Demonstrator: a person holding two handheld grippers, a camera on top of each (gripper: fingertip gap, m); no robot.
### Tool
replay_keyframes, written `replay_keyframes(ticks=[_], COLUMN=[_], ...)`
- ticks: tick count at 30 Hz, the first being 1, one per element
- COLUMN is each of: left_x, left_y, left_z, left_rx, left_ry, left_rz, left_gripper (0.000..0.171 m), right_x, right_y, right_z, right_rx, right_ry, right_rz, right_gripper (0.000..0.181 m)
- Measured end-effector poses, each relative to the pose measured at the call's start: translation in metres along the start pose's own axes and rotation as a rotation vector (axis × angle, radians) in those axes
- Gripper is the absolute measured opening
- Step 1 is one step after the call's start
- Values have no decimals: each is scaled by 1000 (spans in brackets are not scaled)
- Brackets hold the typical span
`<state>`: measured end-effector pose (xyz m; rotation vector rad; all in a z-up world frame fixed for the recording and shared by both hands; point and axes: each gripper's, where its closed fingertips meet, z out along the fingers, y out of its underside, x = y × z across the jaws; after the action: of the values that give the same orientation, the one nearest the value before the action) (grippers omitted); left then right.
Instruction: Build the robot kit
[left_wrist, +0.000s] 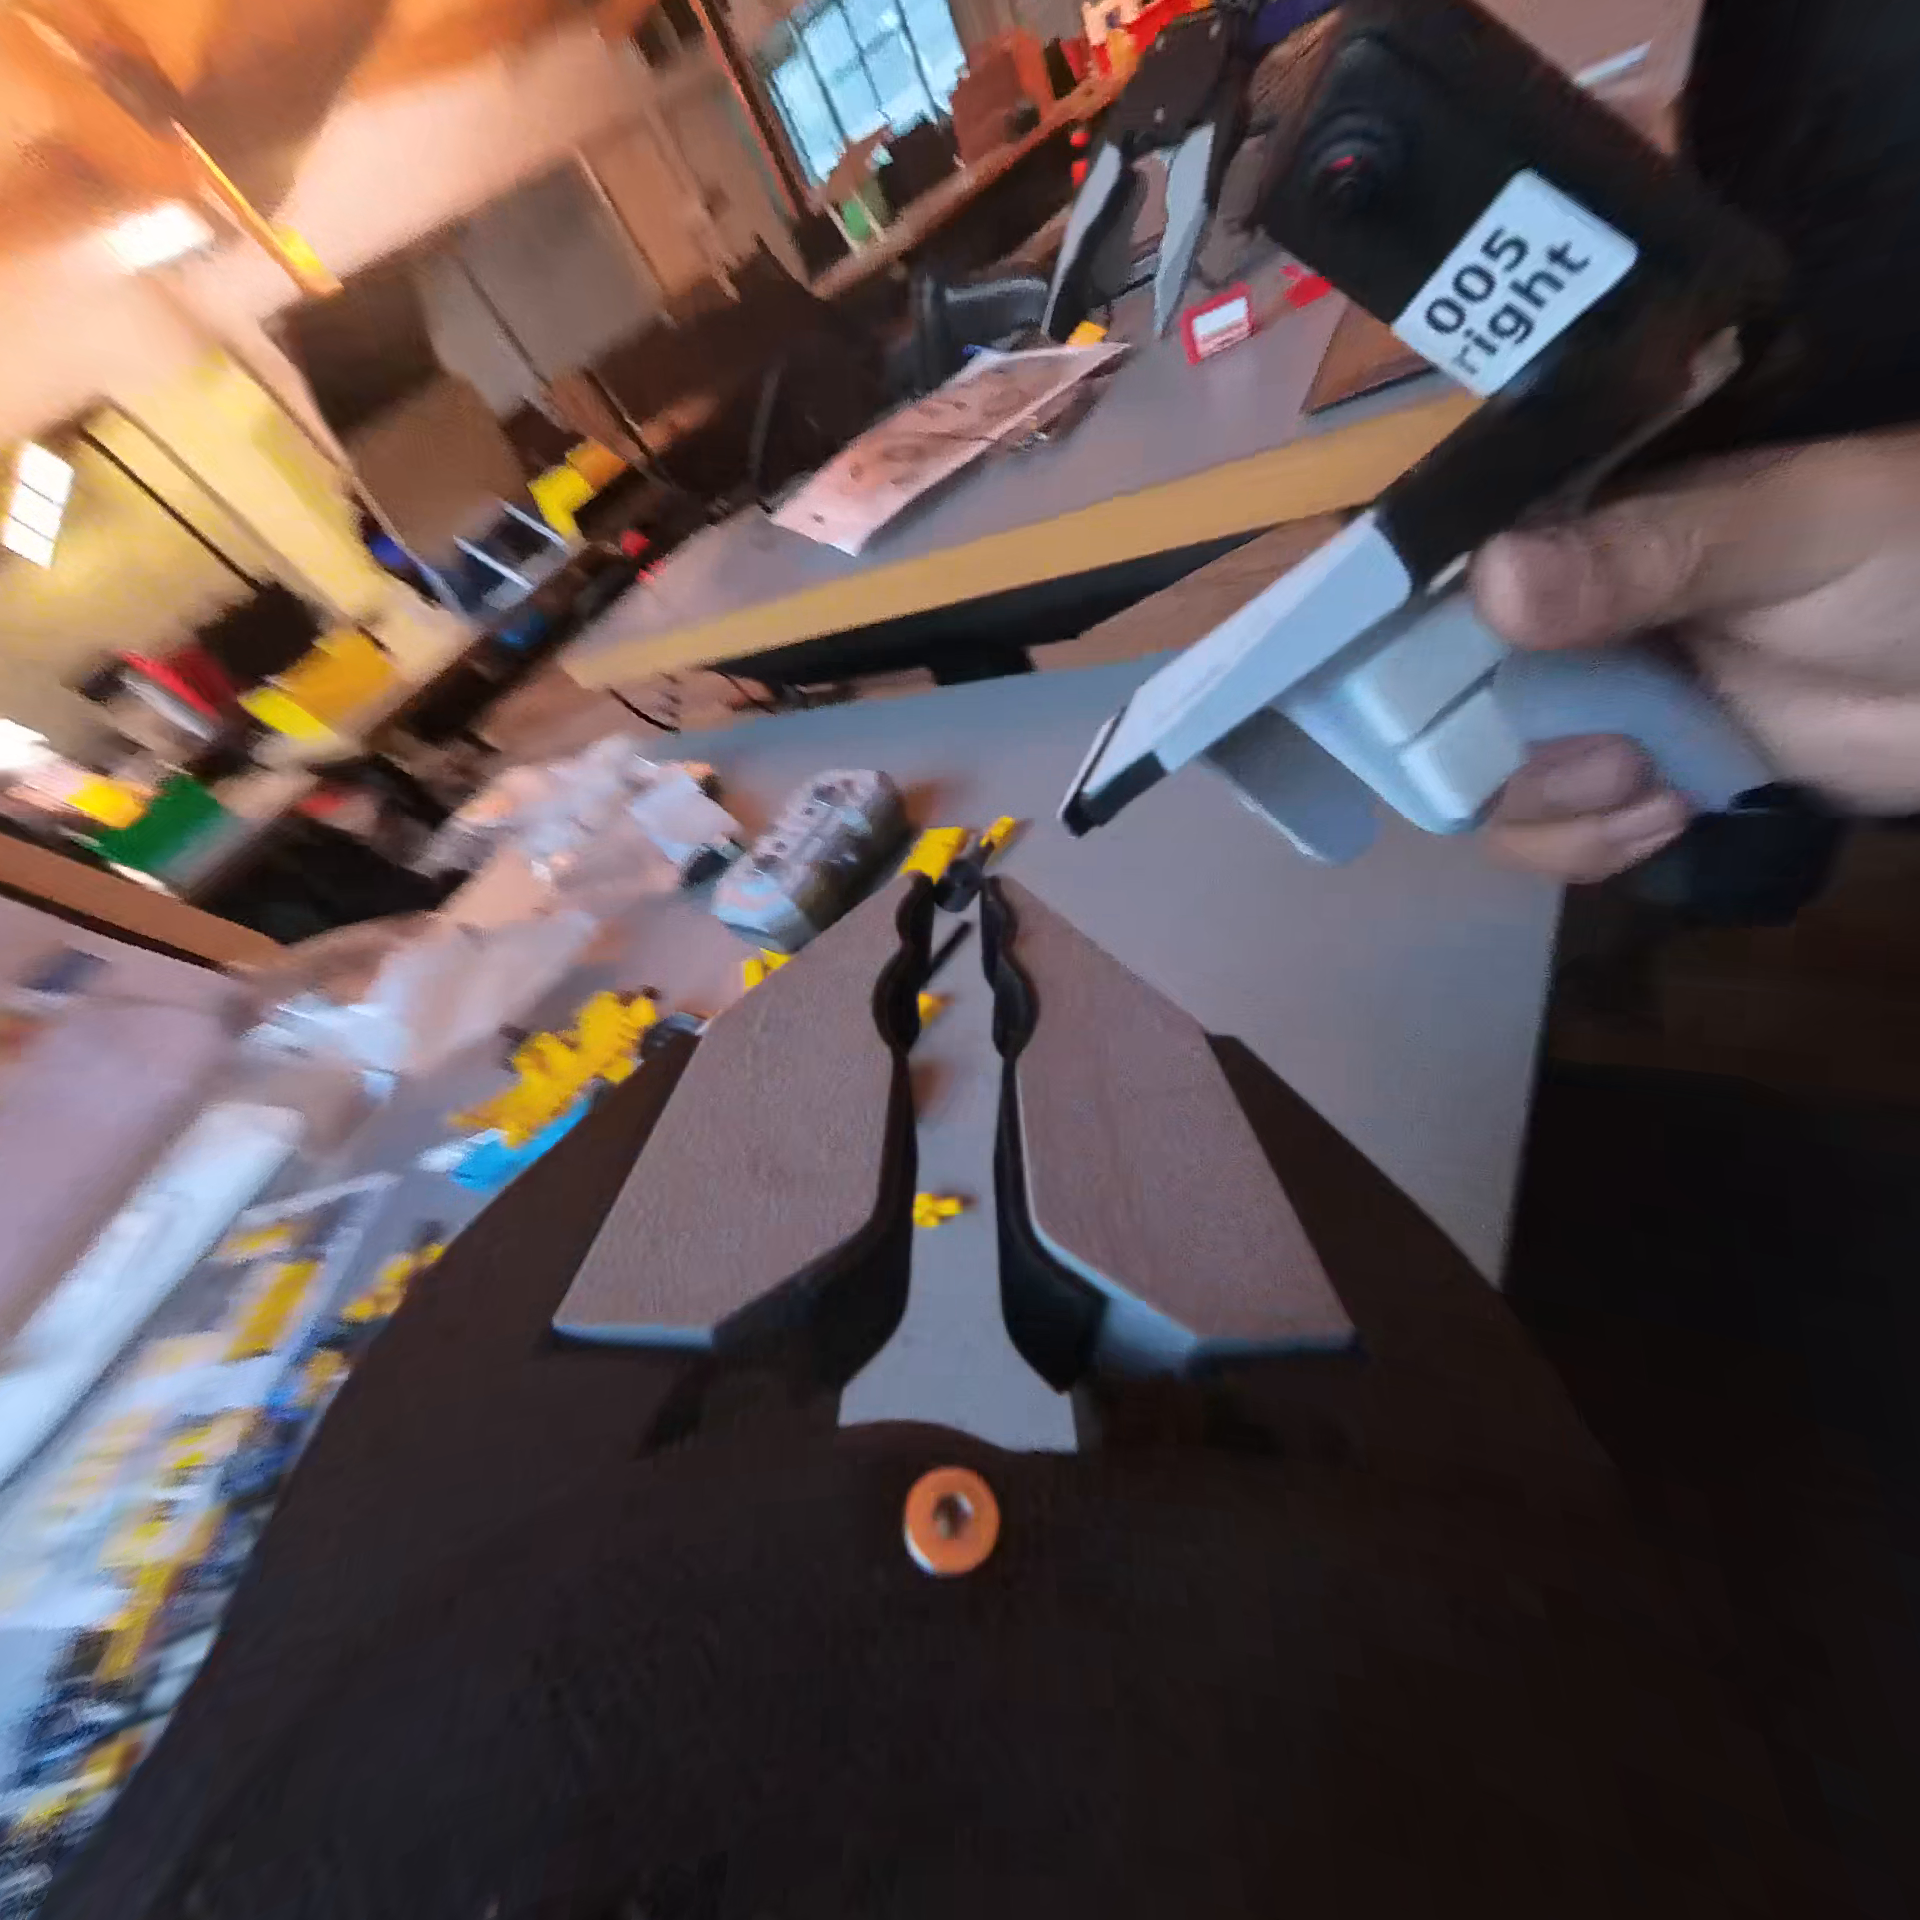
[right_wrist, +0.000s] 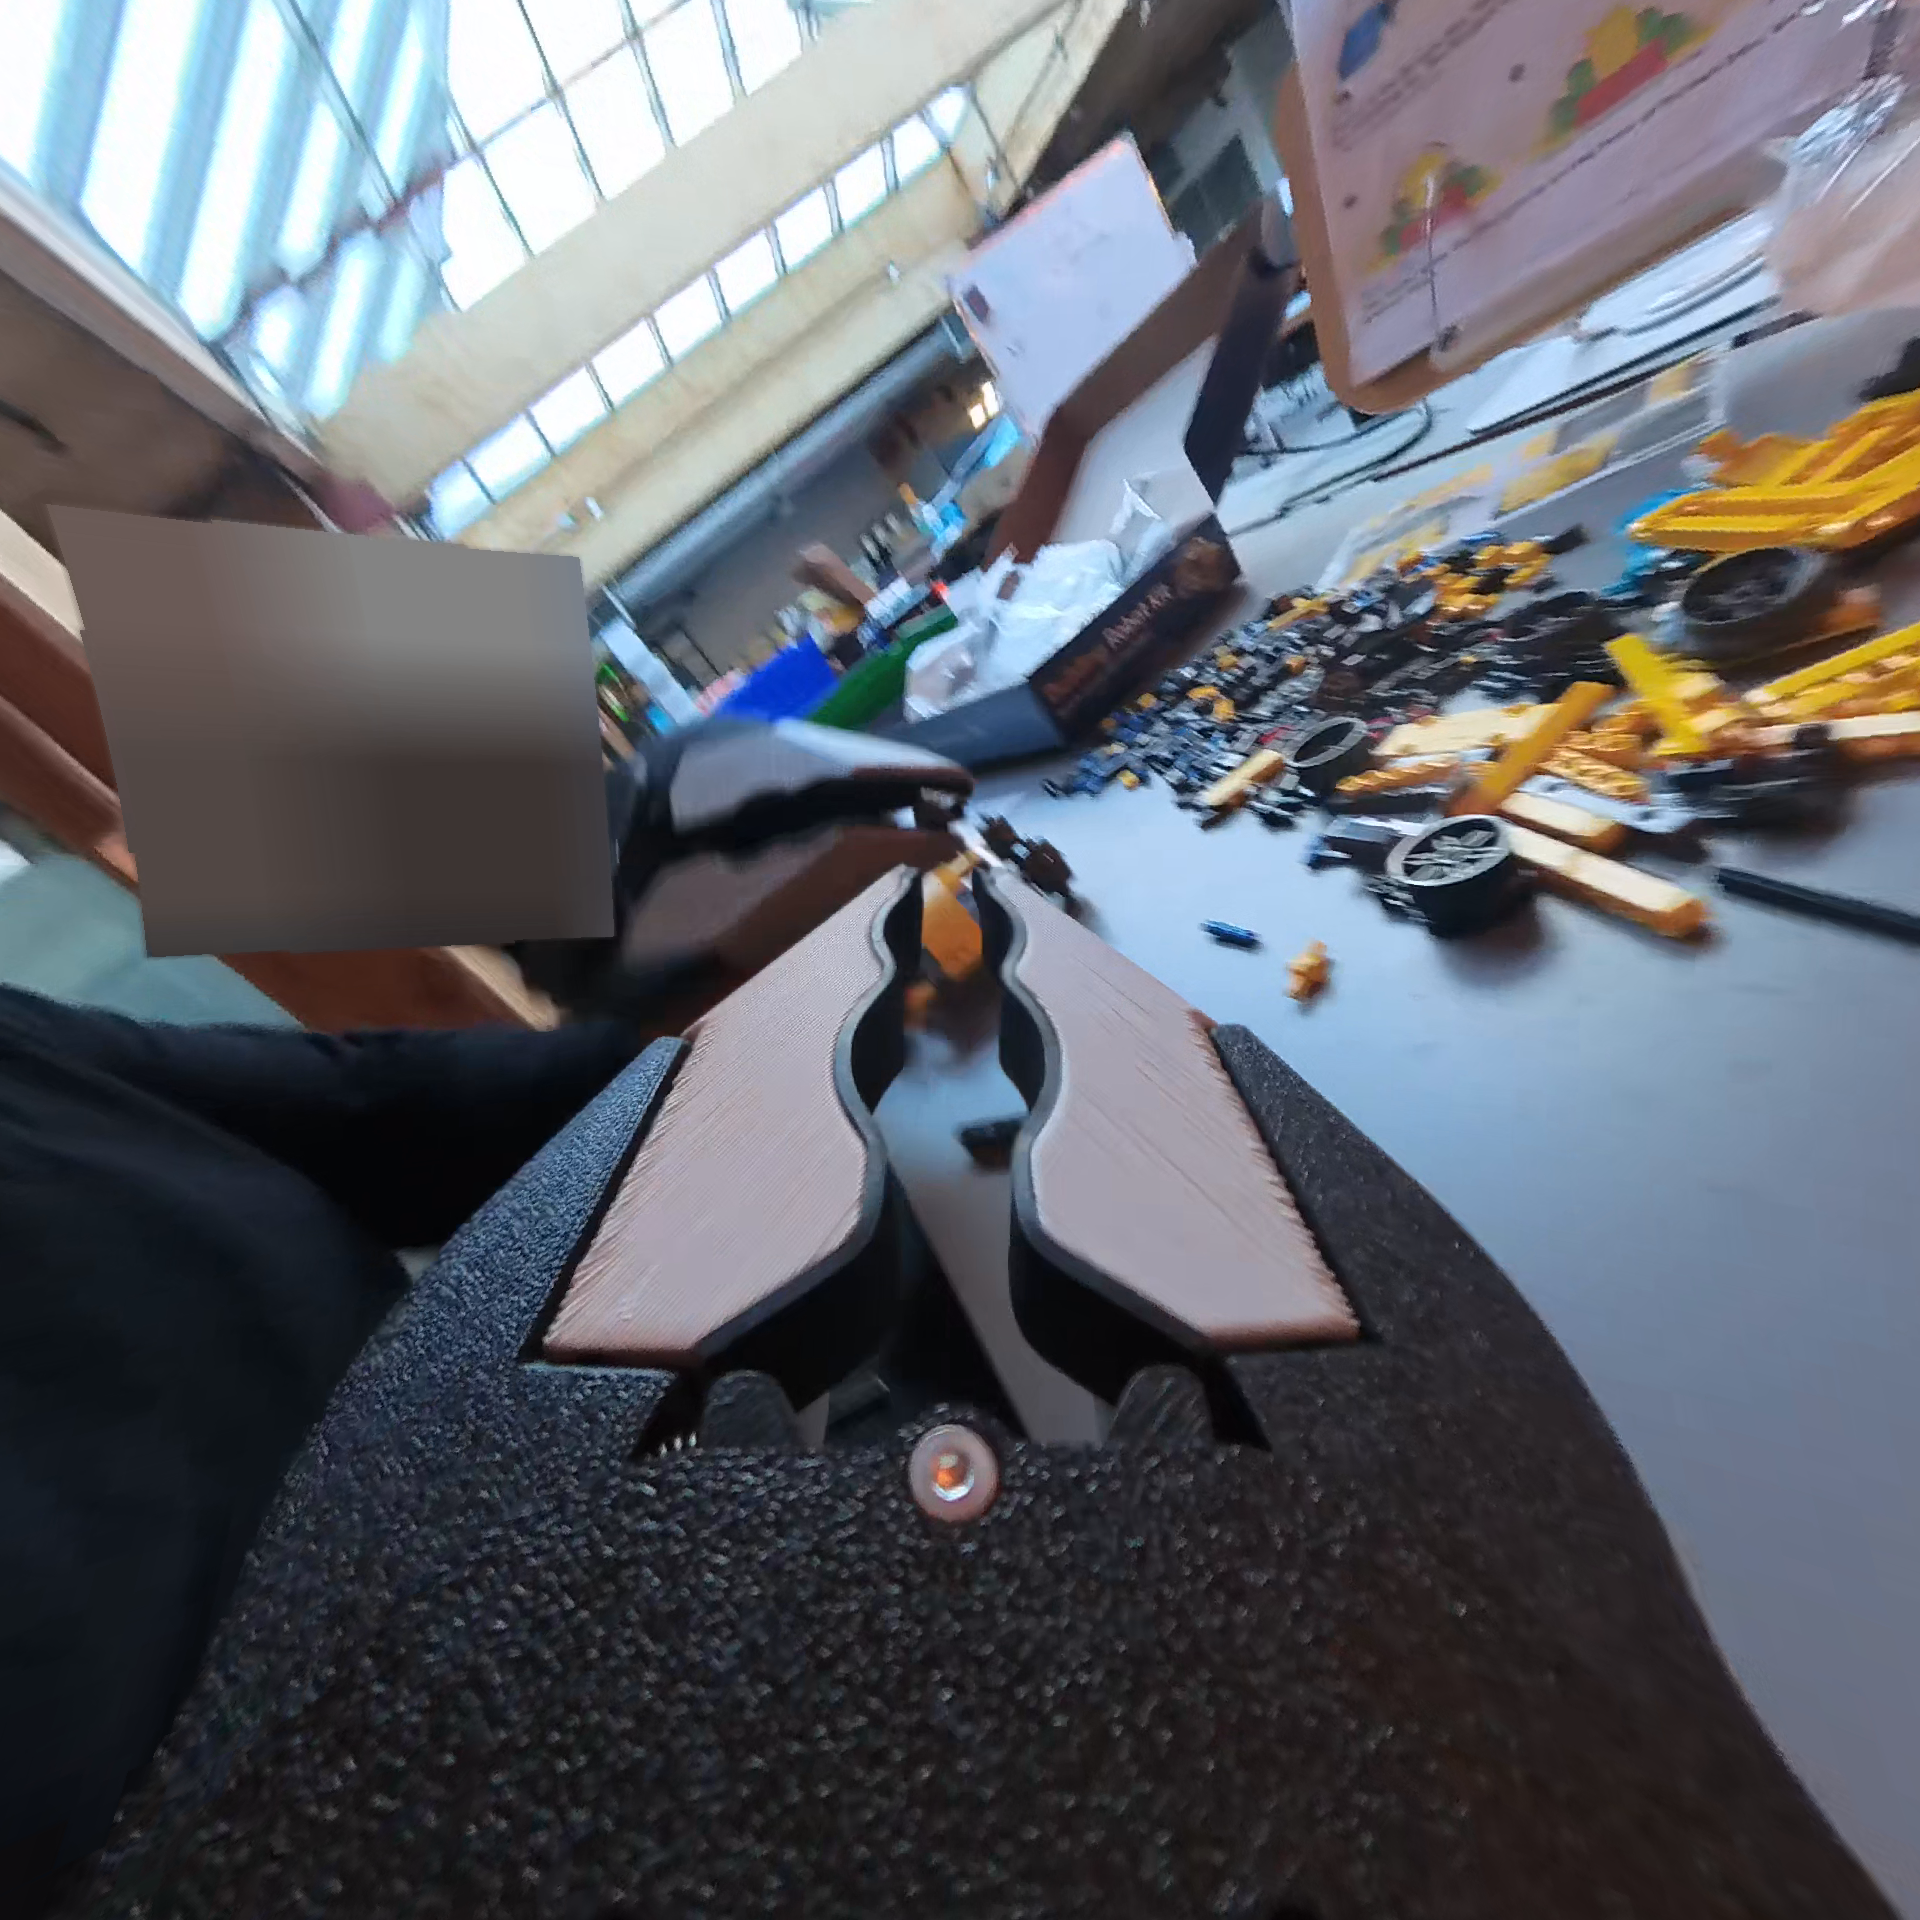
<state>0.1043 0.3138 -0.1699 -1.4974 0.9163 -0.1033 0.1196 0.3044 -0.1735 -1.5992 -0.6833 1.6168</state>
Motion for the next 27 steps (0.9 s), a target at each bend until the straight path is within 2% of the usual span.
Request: replay_keyframes(ticks=[4, 7, 16, 22, 27], left_x=[7, 12, 19, 23, 46], left_y=[-10, -15, -10, 0, 22], left_z=[-4, -7, -6, -6, -8], left_rx=[50, 76, 56, 27, -70], left_ry=[-126, -158, -174, -155, 43], left_rz=[163, 221, 252, 224, 72], left_gripper=[5, 5, 4, 4, 14], right_x=[-8, -14, -17, -11, -3], right_y=[-4, -5, 1, 8, 19], right_z=[6, 6, 10, 12, 7], right_rx=[96, 136, 108, -20, -212], right_ry=[-60, -125, -122, -72, -77], right_rz=[143, 230, 216, 115, 55], right_gripper=[9, 10, 7, 6, 6])
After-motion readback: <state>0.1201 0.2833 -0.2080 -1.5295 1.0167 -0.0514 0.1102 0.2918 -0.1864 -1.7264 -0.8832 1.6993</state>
